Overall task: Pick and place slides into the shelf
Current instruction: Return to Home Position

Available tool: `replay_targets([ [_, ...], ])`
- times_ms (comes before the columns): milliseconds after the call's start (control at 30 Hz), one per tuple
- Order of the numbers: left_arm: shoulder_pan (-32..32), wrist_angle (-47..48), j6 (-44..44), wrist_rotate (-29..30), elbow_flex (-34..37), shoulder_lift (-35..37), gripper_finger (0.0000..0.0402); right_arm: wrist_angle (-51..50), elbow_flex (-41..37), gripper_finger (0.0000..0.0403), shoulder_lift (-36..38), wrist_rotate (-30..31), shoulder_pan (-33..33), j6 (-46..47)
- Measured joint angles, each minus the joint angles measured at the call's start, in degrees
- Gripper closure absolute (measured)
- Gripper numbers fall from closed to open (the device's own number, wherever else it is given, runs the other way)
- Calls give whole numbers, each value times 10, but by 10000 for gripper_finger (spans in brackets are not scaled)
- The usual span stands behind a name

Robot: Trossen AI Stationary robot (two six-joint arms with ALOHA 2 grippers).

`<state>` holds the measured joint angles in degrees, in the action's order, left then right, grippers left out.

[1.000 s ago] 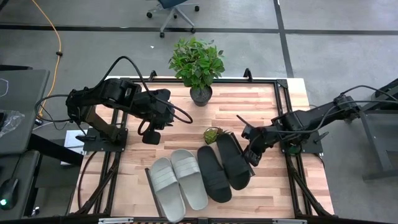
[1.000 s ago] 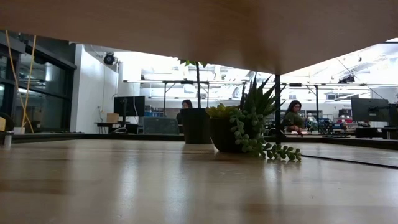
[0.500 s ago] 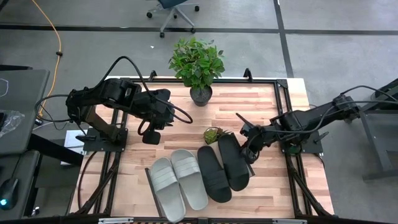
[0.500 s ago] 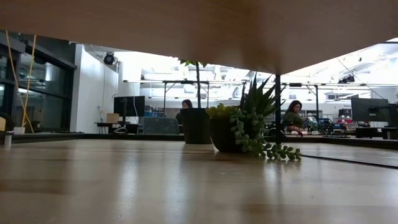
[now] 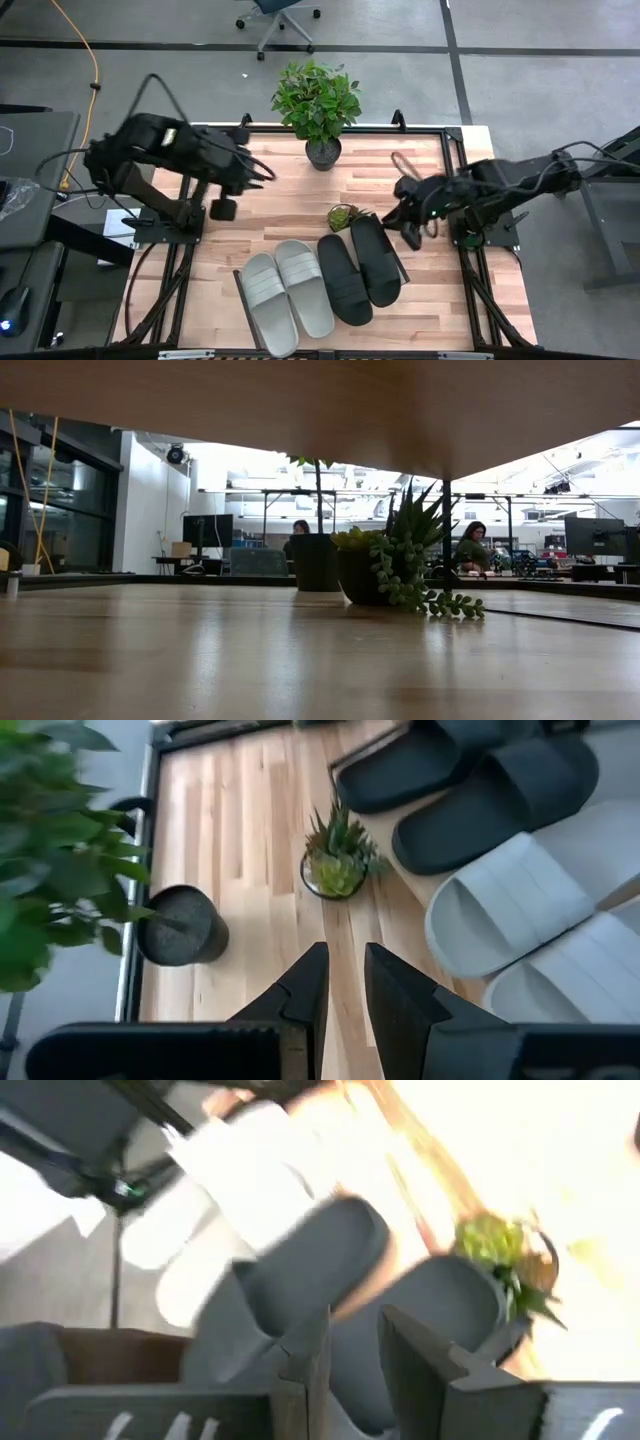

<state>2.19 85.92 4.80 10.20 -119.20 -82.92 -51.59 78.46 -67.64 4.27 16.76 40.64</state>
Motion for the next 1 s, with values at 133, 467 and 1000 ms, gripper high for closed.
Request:
replay_targets([
  [133,1,-1,-17,23,0,45,344,-14,39,325,15,1,-10,-48],
  [467,1,-111,44,119,0,174,344,218,73,325,128,27,-10,-249],
  [1000,1,-588,104,84,532,504,344,555,-335,399,433,47,-10,-225],
])
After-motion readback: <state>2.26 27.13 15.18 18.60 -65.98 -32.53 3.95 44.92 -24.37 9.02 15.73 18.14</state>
